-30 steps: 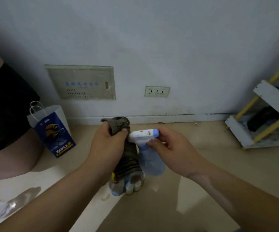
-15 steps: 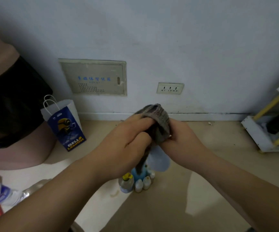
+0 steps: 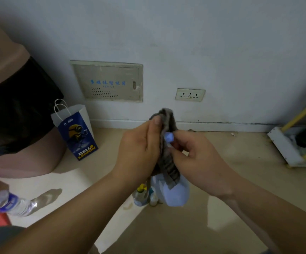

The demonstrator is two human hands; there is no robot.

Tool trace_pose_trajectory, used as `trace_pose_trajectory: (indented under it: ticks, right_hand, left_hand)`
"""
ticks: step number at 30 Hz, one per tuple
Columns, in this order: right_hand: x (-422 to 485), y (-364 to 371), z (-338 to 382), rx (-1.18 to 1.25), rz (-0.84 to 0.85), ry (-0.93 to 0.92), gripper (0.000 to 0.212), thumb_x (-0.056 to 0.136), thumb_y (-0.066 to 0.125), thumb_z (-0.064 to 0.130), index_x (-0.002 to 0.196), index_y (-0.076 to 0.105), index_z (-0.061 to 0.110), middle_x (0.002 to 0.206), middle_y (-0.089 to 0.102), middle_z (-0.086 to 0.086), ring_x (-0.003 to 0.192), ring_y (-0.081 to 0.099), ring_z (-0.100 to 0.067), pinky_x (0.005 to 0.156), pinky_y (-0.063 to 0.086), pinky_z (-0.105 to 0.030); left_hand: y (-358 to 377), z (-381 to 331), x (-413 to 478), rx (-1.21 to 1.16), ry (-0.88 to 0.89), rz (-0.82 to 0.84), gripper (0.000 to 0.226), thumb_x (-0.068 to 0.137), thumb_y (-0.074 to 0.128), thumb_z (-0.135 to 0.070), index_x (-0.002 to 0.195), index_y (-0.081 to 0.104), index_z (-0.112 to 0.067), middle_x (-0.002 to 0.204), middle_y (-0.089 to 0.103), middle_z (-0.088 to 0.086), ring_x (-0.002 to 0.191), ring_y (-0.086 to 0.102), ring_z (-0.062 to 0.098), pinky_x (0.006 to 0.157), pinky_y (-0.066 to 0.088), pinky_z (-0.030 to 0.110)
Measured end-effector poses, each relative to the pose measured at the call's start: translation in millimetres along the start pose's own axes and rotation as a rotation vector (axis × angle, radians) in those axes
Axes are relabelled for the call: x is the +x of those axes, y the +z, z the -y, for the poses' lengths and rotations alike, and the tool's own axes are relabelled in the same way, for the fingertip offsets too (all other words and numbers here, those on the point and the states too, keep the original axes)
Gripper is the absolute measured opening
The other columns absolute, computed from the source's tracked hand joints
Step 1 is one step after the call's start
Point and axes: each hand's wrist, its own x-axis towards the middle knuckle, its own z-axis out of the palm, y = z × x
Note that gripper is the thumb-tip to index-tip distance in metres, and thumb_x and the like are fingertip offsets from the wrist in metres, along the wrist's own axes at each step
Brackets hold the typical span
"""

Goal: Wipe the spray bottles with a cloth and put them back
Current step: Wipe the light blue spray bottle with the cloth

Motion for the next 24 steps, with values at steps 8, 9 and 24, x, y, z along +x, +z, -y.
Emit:
trace_pose_trajectory:
  ticks: [8,9,24]
  right_hand:
    - [1,-9,-10,-0.073,0.048,0.022,0.022,0.095,0.060,0.001,0.098,0.074,0.019,0.088,0.075,0.003,0.086,0.071,-0.011,0.075,0.055,-0.024]
    - [0,-8,-9,-0.070,0.062,0.021,0.025,0.094,0.059,-0.002,0.093,0.072,0.019,0.083,0.074,0.005,0.081,0.070,-0.010,0.070,0.053,-0.019]
    - [5,-8,-20,-0.027,0.001,0.062,0.014,0.095,0.061,0.006,0.086,0.069,0.013,0.076,0.072,-0.002,0.074,0.068,-0.019,0.068,0.056,-0.038]
  left_hand:
    - [4,-7,-4,-0.017,-0.213,0.173,0.048,0.108,0.039,-0.048,0.086,0.071,-0.020,0.076,0.072,-0.003,0.077,0.068,0.016,0.070,0.053,0.033]
    - [6,-9,-12,0.153,0.038,0.142,0.046,0.107,0.036,-0.047,0.086,0.067,-0.021,0.076,0.067,-0.004,0.075,0.062,0.017,0.067,0.048,0.035]
    - [18,2,-11,0.272,0.209,-0.003,0.038,0.106,0.037,-0.038,0.090,0.066,-0.019,0.084,0.068,-0.001,0.078,0.059,0.019,0.069,0.045,0.034]
